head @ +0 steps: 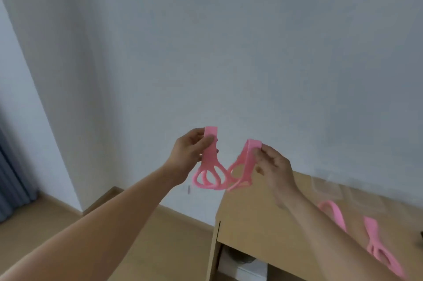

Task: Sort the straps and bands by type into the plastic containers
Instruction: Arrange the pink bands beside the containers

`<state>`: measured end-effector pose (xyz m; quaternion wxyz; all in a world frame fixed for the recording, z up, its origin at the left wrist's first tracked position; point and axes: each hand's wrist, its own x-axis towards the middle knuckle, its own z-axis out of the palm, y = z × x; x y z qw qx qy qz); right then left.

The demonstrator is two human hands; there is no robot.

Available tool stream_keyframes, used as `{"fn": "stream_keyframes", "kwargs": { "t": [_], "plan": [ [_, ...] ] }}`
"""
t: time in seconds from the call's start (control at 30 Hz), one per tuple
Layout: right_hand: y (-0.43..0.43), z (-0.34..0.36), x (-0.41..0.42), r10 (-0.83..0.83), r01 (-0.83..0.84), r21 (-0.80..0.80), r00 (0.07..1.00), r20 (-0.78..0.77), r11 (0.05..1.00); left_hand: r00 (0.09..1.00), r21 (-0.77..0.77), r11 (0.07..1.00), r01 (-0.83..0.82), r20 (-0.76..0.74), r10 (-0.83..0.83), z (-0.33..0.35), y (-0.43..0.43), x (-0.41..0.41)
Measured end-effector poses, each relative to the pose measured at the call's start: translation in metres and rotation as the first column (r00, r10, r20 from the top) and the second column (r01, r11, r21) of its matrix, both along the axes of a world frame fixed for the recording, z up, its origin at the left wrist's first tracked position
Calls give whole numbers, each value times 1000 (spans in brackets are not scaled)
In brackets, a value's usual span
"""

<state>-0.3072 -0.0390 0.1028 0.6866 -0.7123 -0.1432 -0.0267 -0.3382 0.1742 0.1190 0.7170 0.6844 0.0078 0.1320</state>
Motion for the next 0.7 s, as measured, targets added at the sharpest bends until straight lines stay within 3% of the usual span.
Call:
{"fn": "stream_keyframes", "kwargs": {
  "t": [0.17,0.37,0.7],
  "plan": [
    [-72,-2,5,-8,8,16,1000,11,1000,987,17,987,157,41,-158,3,-72,18],
    [-185,-14,18,-1,-2,-53,999,-46,999,950,65,948,312,-31,-310,-8,-181,54],
    [-344,-49,35,-344,322,-141,921,-183,936,907,79,929,361,-262,-330,-52,-337,97]
  ]
}}
